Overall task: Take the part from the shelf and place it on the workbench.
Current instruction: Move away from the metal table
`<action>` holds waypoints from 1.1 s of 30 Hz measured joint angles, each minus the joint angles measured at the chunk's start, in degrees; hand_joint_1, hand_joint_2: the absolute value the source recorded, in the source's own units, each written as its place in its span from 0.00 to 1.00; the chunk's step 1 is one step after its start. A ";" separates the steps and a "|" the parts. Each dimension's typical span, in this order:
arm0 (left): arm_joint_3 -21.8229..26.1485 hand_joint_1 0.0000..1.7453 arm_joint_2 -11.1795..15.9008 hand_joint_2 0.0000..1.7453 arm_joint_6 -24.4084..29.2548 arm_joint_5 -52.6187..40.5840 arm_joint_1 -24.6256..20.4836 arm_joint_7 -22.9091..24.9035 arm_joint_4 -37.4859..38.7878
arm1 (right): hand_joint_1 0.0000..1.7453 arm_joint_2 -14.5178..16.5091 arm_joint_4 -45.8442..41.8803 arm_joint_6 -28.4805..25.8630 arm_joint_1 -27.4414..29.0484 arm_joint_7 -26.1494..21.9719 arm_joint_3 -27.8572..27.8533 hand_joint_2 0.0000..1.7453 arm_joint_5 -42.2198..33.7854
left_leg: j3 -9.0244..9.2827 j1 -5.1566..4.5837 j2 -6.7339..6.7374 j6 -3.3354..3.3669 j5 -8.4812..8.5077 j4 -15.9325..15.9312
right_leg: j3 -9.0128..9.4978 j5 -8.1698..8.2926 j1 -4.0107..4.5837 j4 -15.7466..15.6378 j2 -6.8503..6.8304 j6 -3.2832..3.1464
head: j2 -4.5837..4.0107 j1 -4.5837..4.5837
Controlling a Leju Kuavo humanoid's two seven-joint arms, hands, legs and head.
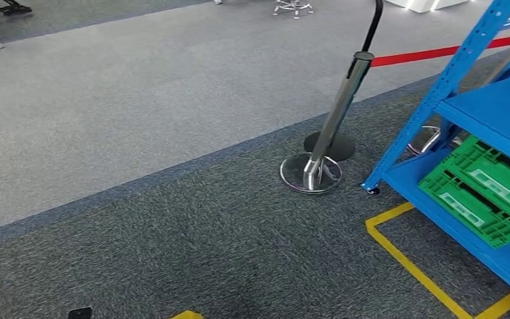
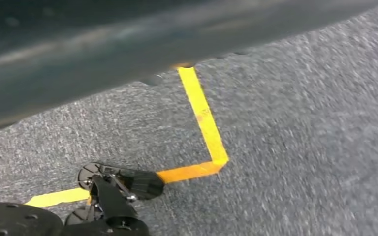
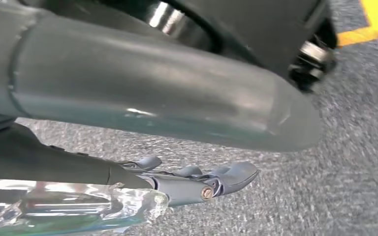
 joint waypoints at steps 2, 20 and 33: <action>0.00 0.00 0.02 0.00 -0.06 0.00 -0.16 -0.04 0.01 | 0.00 0.00 0.00 0.05 0.00 -0.02 -0.05 0.00 0.00 | 0.16 -0.19 0.82 -0.54 -0.19 0.18 | 0.54 0.01 0.24 -0.92 0.35 -0.85 | 0.01 -0.04; 0.02 0.00 0.15 0.00 -0.13 0.00 -0.31 -0.16 0.20 | 0.00 0.03 0.02 0.41 0.38 -0.07 -0.48 0.00 0.00 | -1.13 0.41 -7.63 0.39 0.75 0.48 | -1.39 0.09 0.51 0.17 9.72 -1.16 | 0.01 -0.27; -0.11 0.00 0.20 0.00 -0.23 -1.17 -0.29 -0.87 0.45 | 0.00 -0.04 0.02 0.65 -0.04 -0.30 -0.74 0.00 0.00 | 0.09 -0.19 1.34 -0.74 -0.24 0.39 | 0.54 -0.17 0.56 -0.83 -0.15 -1.18 | 0.00 -0.06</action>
